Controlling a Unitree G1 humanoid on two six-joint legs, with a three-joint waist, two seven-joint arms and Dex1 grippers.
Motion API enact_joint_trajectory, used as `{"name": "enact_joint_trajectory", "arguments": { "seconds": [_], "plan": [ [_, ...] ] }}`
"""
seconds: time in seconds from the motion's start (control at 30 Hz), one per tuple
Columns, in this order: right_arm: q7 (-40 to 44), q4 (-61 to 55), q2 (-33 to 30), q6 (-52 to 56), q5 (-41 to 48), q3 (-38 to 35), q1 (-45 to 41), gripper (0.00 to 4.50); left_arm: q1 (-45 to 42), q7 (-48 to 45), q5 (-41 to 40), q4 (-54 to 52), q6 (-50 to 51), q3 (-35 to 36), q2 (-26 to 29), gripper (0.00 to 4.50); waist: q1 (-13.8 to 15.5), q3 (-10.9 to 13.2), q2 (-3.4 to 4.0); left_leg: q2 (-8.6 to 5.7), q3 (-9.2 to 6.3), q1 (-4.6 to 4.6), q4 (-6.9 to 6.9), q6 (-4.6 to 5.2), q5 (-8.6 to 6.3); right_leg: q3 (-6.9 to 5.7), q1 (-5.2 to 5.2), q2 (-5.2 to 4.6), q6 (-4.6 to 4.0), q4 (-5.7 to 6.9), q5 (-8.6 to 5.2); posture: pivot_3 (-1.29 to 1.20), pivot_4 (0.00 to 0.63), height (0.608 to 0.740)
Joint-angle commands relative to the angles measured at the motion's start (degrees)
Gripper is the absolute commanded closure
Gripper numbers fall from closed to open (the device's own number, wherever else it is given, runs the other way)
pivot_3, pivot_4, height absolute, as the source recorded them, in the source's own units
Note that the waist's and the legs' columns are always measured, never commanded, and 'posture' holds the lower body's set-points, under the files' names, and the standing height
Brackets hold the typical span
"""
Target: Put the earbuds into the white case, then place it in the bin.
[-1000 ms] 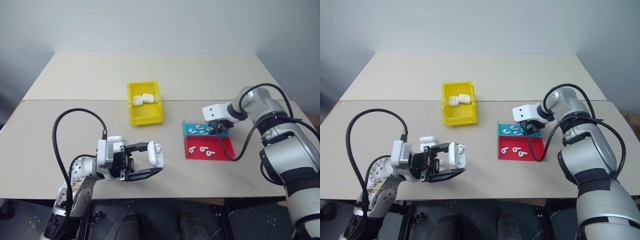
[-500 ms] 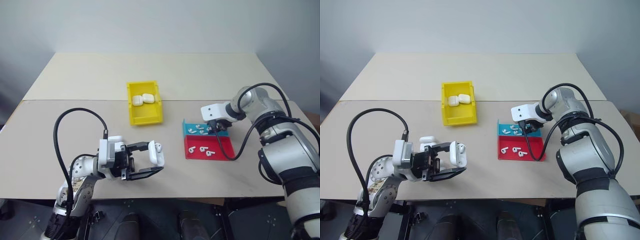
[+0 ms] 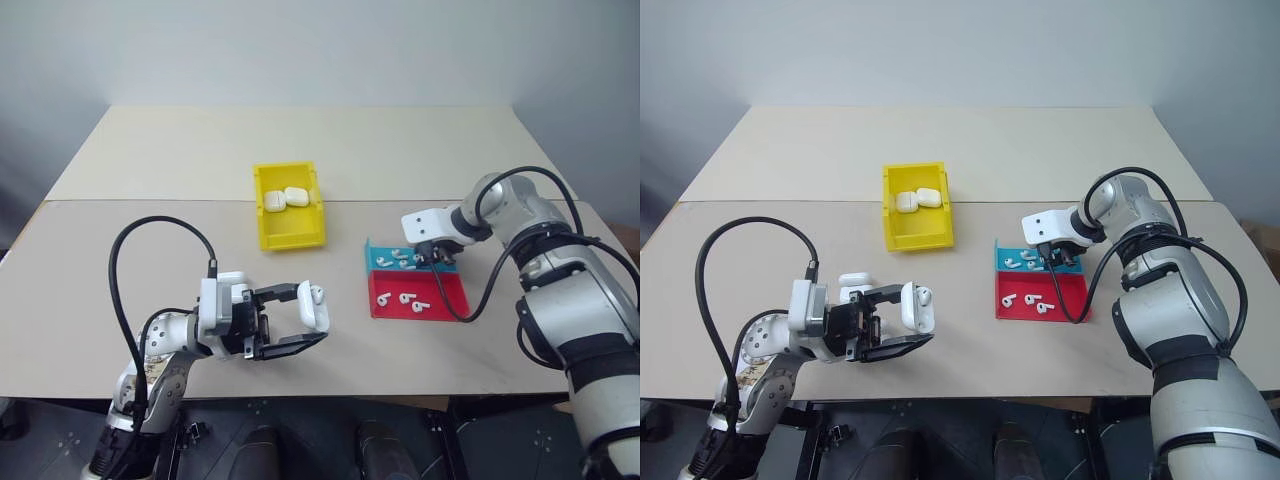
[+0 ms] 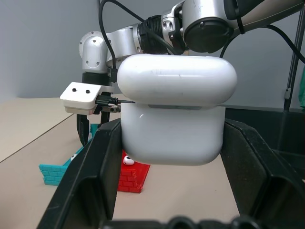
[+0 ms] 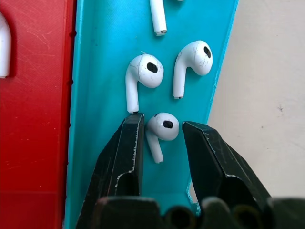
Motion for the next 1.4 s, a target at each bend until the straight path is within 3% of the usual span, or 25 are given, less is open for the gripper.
{"name": "enact_joint_trajectory", "arguments": {
  "seconds": [0.03, 0.17, 0.27, 0.67, 0.97, 1.13, 1.3, 1.4],
  "plan": [
    [-0.17, -0.20, -0.71, -0.29, -0.04, -1.41, -0.98, 2.86, -0.78, 0.35, -0.11, -1.47, -0.83, -0.32, 0.06, 1.70, 0.00, 0.00, 0.00, 0.00, 0.00, 0.00, 0.00, 0.00, 0.00, 0.00, 0.00, 0.00, 0.00, 0.00, 0.00, 0.00, 0.150, 0.740],
    [-0.05, -0.07, -0.75, -0.51, -0.26, -1.19, -0.85, 2.86, -0.88, 0.44, 0.04, -1.30, -0.93, -0.34, -0.05, 1.70, 0.00, 0.00, 0.00, 0.00, 0.00, 0.00, 0.00, 0.00, 0.00, 0.00, 0.00, 0.00, 0.00, 0.00, 0.00, 0.00, 0.150, 0.740],
    [0.30, -0.15, -0.90, -0.95, -0.39, -1.05, -0.75, 3.37, -0.88, 0.50, 0.09, -1.39, -0.86, -0.37, -0.03, 1.70, 0.00, 0.00, 0.00, 0.00, 0.00, 0.00, 0.00, 0.00, 0.00, 0.00, 0.00, 0.00, 0.00, 0.00, 0.00, 0.00, 0.150, 0.740],
    [-0.45, -0.55, -1.48, -0.88, -0.32, -1.68, -0.91, 3.37, -1.17, 0.71, -0.03, -1.29, -1.00, -0.47, -0.22, 1.70, 0.00, 0.00, 0.00, 0.00, 0.00, 0.01, 0.00, 0.00, 0.00, 0.00, 0.01, 0.00, 0.00, 0.01, 0.00, 0.00, 0.150, 0.740],
    [2.68, -8.39, -6.64, 5.62, 9.07, -12.31, -2.88, 3.37, -3.93, 2.36, -2.29, -2.07, 0.74, -0.31, -1.19, 1.70, 0.13, 0.09, 0.15, 0.00, 0.00, -0.03, 0.00, 0.00, 0.00, 0.00, 0.00, 0.00, 0.00, 0.00, 0.00, 0.00, 0.150, 0.740],
    [3.77, -40.55, -11.32, 29.12, 27.65, -29.30, 10.22, 3.37, -7.21, 3.38, -4.19, -2.21, 3.11, -1.05, -2.50, 1.70, 0.72, 0.11, 0.18, 0.01, -0.05, -0.09, 0.00, 0.00, 0.00, -0.04, 0.00, -0.01, 0.01, -0.02, 0.00, 0.00, 0.150, 0.740],
    [-7.83, -80.08, -9.41, 56.33, 55.42, -53.56, 26.51, 3.37, -11.76, 4.69, -4.78, -1.15, 5.54, -2.41, -4.21, 1.70, 1.86, 0.12, 0.23, -0.01, -0.15, -0.19, 0.06, 0.01, 0.00, -0.10, -0.01, -0.01, 0.02, 0.01, 0.01, 0.00, 0.150, 0.740],
    [-15.62, -93.37, -7.51, 64.84, 70.48, -63.42, 32.19, 3.37, -14.50, 5.32, -5.23, -0.10, 6.86, -2.98, -5.55, 1.70, 2.19, 0.11, 0.23, -0.01, -0.20, -0.18, 0.10, 0.01, 0.00, -0.14, 0.04, 0.00, 0.02, 0.01, 0.01, 0.00, 0.150, 0.740]
  ]
}}
